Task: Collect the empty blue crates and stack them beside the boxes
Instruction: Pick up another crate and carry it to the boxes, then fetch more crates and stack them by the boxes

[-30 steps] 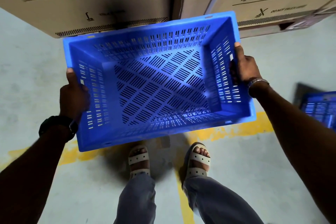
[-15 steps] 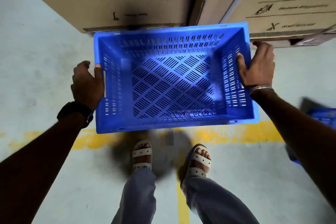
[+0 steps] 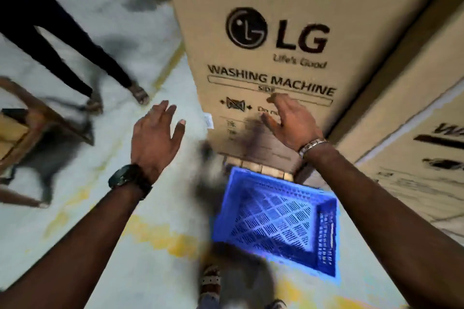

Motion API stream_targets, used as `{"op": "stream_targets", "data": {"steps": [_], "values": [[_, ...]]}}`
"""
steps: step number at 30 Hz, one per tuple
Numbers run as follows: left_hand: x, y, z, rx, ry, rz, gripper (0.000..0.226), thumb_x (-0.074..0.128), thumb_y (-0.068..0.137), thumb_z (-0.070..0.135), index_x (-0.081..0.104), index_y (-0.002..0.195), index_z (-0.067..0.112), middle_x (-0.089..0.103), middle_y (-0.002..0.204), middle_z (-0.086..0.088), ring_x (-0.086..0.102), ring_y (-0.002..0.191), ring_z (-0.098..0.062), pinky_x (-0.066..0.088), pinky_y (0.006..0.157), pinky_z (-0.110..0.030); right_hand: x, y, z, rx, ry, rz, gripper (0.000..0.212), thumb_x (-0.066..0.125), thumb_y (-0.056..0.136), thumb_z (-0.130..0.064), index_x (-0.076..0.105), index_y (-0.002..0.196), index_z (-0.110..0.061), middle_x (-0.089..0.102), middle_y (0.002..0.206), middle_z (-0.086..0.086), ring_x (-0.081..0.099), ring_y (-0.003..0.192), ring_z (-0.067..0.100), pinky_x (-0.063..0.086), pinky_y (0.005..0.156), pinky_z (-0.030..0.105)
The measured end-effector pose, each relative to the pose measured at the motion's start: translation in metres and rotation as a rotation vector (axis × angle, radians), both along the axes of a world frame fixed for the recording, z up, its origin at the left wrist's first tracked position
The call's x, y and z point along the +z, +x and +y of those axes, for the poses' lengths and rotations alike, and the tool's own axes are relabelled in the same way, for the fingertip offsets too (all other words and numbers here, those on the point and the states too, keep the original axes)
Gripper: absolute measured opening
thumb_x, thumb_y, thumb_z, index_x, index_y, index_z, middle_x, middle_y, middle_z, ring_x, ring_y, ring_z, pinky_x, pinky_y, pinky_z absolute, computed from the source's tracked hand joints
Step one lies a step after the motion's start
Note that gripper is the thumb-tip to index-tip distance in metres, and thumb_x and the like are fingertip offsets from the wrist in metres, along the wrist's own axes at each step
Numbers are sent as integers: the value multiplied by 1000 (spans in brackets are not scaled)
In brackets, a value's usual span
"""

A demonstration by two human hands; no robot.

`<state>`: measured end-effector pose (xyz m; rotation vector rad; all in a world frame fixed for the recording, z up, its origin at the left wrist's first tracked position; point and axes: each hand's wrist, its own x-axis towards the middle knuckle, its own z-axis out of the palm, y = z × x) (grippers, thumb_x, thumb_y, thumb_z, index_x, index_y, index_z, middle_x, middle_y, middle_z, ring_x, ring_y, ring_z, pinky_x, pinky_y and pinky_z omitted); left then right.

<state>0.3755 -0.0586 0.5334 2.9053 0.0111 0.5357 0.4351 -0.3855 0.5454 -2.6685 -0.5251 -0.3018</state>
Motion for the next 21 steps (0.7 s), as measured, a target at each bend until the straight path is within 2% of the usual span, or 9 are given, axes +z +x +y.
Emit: {"op": "stream_targets", "data": {"steps": [4,8,11,14,18,21], "values": [[107,-55,81,235,-5,2,59,35,102,51,53,146,15,48,156,-8,45,143,-28,39,110,-47,108,-1,119,211,12,-45,58,41,90,-56,57,125,-12,61,128,12,58,116,33,48,95,43],[173,-139,174,437,-29,-3,61,34,102,53,51,147,17,47,157,-6,41,144,-26,37,111,-46,179,-17,262,434,56,-99,51,51,94,-51,57,127,-12,59,131,9,55,121,30,44,97,42],[208,-203,246,603,-30,-30,58,39,101,55,50,147,21,45,157,-3,42,142,-26,37,107,-44,215,-47,376,602,77,-110,50,52,92,-50,58,124,-11,61,123,12,58,111,35,45,92,44],[232,-282,326,791,-58,-49,60,43,99,56,48,148,22,43,159,-2,40,144,-25,33,111,-44,240,-96,495,801,77,-119,45,57,93,-46,58,124,-13,60,126,12,57,115,34,45,96,44],[263,-392,415,1050,-48,-98,61,43,101,55,47,150,19,41,160,-3,36,147,-23,29,115,-43,272,-175,643,1024,79,-115,45,54,92,-50,57,124,-17,59,126,11,57,114,33,47,93,44],[282,-466,464,1215,-40,-124,61,43,102,55,46,151,19,41,161,-3,36,147,-22,28,115,-42,293,-246,735,1180,89,-135,48,48,94,-53,57,122,-15,59,125,13,55,116,36,39,97,42]]}}
